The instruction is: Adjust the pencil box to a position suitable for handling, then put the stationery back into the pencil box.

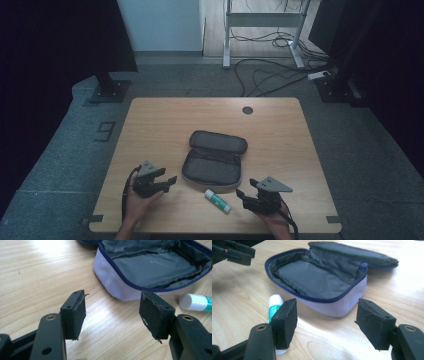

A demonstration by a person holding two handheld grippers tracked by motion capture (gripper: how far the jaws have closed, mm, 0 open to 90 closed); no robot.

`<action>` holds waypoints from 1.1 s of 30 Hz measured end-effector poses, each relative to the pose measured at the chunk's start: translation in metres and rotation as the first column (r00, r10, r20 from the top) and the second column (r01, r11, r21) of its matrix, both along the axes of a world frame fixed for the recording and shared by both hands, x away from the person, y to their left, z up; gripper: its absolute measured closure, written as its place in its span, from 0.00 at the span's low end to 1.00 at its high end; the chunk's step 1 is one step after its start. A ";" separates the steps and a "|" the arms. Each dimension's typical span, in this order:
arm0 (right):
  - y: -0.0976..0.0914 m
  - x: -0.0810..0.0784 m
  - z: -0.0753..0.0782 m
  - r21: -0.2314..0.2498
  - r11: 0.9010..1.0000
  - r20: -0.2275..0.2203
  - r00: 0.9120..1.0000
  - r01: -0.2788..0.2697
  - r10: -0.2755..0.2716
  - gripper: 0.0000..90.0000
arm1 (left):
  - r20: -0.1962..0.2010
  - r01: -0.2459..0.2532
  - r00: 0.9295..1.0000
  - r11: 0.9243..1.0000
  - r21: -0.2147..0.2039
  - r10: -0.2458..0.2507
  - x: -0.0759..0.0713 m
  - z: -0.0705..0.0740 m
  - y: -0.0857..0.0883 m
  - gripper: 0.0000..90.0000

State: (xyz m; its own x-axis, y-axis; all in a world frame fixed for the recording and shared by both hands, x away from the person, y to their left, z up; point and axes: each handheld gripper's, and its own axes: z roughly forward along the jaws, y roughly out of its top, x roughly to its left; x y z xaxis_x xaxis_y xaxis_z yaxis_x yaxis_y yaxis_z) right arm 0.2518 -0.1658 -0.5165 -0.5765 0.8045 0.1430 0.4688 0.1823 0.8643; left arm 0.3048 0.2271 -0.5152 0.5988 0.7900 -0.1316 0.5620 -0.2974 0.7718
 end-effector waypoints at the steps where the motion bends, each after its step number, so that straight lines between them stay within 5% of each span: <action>1: 0.000 -0.001 -0.001 -0.001 1.000 -0.002 1.000 -0.004 0.004 0.36 | -0.003 0.002 1.000 1.000 0.001 -0.002 0.000 -0.001 0.000 0.43; 12: 0.015 -0.006 -0.004 0.003 0.998 -0.006 0.998 -0.067 0.067 0.41 | -0.012 0.005 1.000 1.000 -0.001 -0.005 0.001 -0.005 0.001 0.42; 33: 0.066 -0.009 -0.022 -0.079 0.979 -0.041 0.982 -0.189 0.186 0.46 | -0.041 0.018 0.999 0.999 0.038 -0.016 0.001 -0.019 -0.002 0.41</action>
